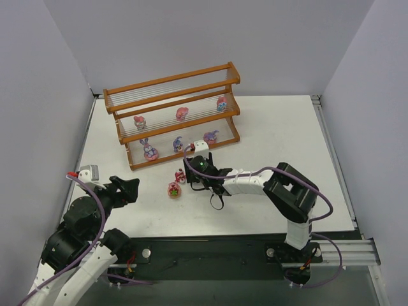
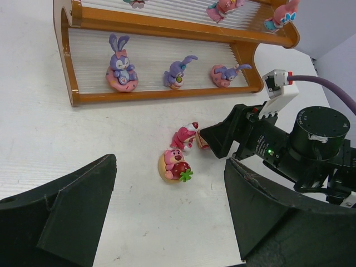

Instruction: Place and organize the plastic toys onto the shelf

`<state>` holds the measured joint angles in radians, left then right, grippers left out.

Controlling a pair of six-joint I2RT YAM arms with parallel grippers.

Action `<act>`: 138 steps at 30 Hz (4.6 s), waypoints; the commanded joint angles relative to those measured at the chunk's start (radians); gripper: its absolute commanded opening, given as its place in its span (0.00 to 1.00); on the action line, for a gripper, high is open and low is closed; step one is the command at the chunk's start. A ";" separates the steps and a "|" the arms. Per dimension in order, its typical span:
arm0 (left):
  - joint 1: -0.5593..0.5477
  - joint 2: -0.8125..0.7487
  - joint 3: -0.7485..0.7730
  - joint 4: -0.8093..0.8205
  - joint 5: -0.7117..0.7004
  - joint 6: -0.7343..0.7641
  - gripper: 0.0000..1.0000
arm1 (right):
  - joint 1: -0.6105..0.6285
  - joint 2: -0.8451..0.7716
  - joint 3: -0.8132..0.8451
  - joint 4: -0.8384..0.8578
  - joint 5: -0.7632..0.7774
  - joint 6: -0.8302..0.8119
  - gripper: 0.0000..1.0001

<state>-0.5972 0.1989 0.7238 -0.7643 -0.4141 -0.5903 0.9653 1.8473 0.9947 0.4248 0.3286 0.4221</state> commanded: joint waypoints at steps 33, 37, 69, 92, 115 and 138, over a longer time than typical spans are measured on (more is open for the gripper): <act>-0.004 0.028 0.000 0.016 0.024 0.026 0.88 | -0.068 -0.323 0.534 -0.383 0.210 -0.298 0.00; -0.004 0.043 0.000 0.019 0.040 0.035 0.88 | -0.137 -0.228 0.711 -0.417 0.132 -0.353 0.00; -0.009 0.062 -0.011 0.046 0.106 0.063 0.88 | -0.467 0.214 1.245 -0.434 -0.367 -0.522 0.02; -0.009 0.057 -0.011 0.046 0.104 0.063 0.88 | -0.487 0.271 1.297 -0.498 -0.356 -0.529 0.23; -0.009 0.062 -0.012 0.045 0.100 0.063 0.88 | -0.490 0.237 1.279 -0.592 -0.284 -0.494 0.62; -0.007 0.054 -0.011 0.043 0.095 0.061 0.88 | -0.551 0.236 1.286 -0.514 -0.465 -0.424 0.62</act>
<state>-0.6018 0.2523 0.7109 -0.7559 -0.3164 -0.5388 0.4564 2.1189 2.2520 -0.1089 -0.0368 -0.0231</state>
